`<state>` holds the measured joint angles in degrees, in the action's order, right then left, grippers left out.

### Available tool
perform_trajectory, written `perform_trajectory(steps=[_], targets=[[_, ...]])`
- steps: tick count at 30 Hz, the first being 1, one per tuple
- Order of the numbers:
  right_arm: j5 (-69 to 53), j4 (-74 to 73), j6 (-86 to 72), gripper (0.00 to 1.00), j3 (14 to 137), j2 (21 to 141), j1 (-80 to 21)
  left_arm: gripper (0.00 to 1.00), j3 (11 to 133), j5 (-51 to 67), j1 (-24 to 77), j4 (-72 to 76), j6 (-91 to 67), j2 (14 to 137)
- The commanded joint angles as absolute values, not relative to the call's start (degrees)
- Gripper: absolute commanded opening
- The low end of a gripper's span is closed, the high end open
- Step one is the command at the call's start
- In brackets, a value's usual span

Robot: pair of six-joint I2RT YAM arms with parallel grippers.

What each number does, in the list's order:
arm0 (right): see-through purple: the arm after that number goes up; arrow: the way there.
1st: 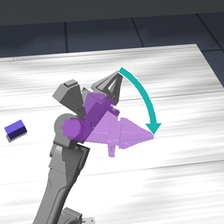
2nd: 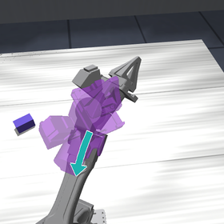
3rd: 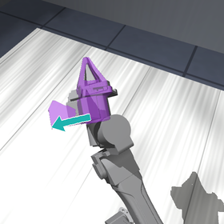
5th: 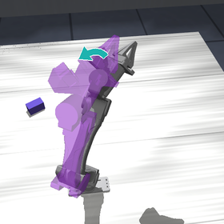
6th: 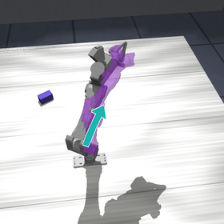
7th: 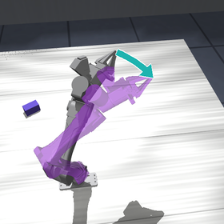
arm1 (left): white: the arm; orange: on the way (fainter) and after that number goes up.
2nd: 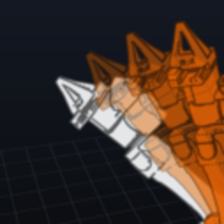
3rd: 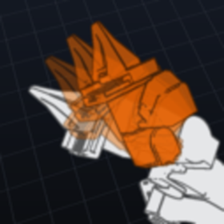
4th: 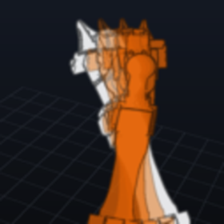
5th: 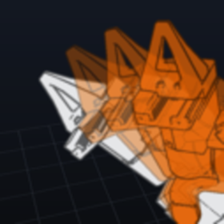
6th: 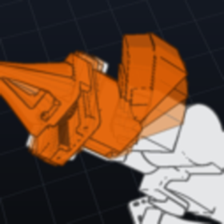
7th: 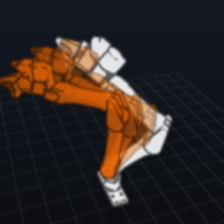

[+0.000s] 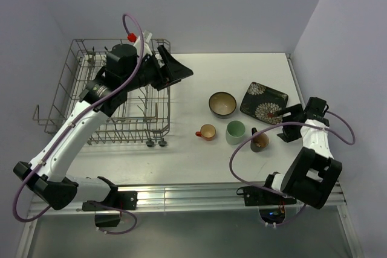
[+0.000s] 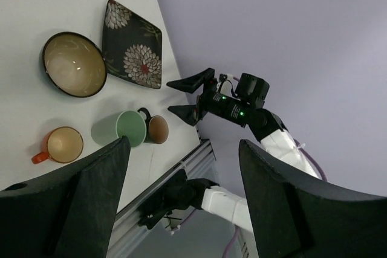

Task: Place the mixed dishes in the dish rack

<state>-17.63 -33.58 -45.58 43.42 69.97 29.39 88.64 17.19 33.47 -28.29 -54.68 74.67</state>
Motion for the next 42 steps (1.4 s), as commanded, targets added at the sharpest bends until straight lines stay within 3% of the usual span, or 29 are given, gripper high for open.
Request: perform_trajectory(steps=[1, 15, 30, 38, 41, 42], targets=[[-17.93, -23.57, -46.58, 0.88, 42.19, 72.76, 29.97, 0.79, 93.07, 18.02, 34.45, -28.30, -52.03, 75.58], [-18.63, -8.09, -50.45, 0.79, 36.83, 80.51, 29.97, 0.79, 94.83, 18.90, 34.54, -31.55, -50.63, 78.75], [-16.26, 4.65, -53.88, 0.56, 31.64, 84.37, 29.97, 0.78, 99.40, 19.51, 34.63, -35.33, -49.13, 82.44], [-17.23, 8.09, -55.29, 0.30, 31.55, 87.54, 29.62, 0.78, 100.81, 19.78, 34.80, -37.00, -48.17, 84.20], [-17.05, 6.69, -54.06, 0.12, 32.17, 86.31, 29.44, 0.78, 102.48, 20.04, 35.24, -38.84, -46.77, 85.95], [-17.14, 6.24, -53.79, 0.00, 32.34, 86.05, 29.44, 0.78, 104.05, 20.21, 35.51, -39.54, -46.41, 87.35]])
